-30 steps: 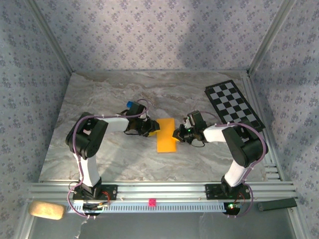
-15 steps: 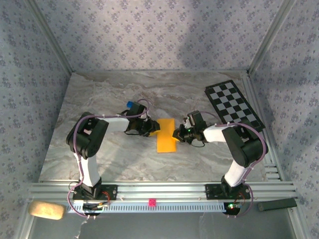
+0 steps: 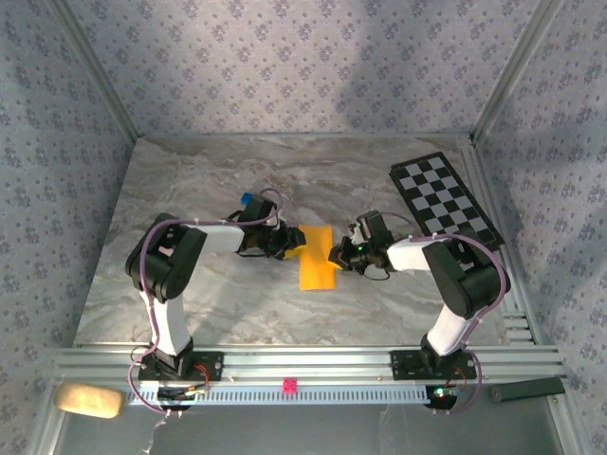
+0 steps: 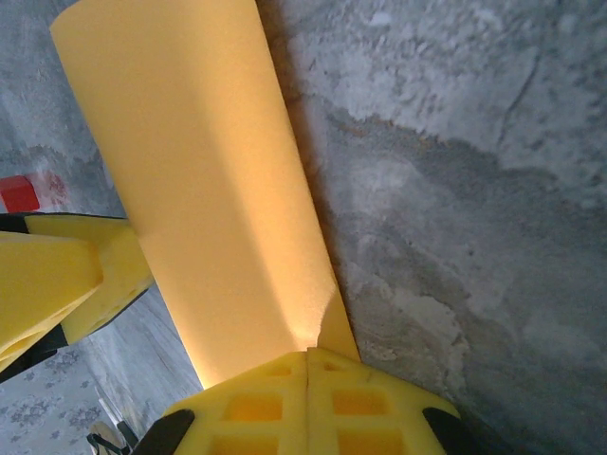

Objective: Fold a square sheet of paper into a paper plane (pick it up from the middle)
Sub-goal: Third fold the triangle at the center of the table.

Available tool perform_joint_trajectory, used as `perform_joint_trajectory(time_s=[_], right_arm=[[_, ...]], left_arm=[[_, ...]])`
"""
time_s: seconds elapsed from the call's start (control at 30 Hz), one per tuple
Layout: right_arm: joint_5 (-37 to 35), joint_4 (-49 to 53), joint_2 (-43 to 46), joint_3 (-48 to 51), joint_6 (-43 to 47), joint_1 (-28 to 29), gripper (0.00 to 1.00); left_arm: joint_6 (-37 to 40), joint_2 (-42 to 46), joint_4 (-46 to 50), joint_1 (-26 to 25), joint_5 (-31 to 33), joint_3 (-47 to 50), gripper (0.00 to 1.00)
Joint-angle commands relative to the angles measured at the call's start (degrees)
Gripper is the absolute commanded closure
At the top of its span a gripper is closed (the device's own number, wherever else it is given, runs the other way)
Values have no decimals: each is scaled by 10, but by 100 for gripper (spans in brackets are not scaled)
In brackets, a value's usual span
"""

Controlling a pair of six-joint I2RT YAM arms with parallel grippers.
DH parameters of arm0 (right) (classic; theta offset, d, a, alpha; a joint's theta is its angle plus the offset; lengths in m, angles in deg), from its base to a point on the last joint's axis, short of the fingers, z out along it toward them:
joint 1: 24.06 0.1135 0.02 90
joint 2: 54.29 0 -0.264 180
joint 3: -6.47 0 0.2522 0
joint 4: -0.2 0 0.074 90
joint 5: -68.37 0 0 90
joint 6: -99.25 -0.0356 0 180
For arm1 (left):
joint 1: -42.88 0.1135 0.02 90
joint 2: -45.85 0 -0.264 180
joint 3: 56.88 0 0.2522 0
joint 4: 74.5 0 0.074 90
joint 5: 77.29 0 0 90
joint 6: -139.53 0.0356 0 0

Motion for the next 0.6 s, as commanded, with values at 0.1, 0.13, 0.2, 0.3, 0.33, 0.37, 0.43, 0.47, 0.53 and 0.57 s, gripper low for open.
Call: perform_joint_trajectory(time_s=[0.1, 0.13, 0.2, 0.3, 0.33, 0.37, 0.43, 0.47, 0.53, 0.57], right_arm=[[-44, 51, -18, 23, -10, -4, 96], [-44, 51, -18, 22, -10, -4, 96], [-44, 52, -17, 22, -10, -4, 96], [-47, 53, -16, 21, -10, -5, 96], [-46, 54, -15, 21, -11, -5, 96], [-46, 54, -14, 21, -10, -4, 96], [-47, 55, -14, 22, -10, -4, 96], [-48, 56, -14, 22, -9, -5, 96], [-48, 56, -16, 21, -10, -5, 96], [-48, 55, -15, 21, -10, -4, 96]], left_arm=[[-13, 14, -25, -2, -16, 21, 60], [-14, 18, -22, -2, -12, 24, 60], [-13, 30, -10, -3, 0, 31, 59], [-7, 43, 12, -3, 5, 37, 58], [-9, 45, 12, -4, 3, 43, 58], [-13, 48, 13, -4, 3, 47, 57], [-14, 52, 18, -7, 3, 55, 57], [-13, 52, 20, -8, 3, 58, 57], [-13, 50, 20, -11, 2, 61, 57], [-14, 47, 20, -12, -1, 62, 57]])
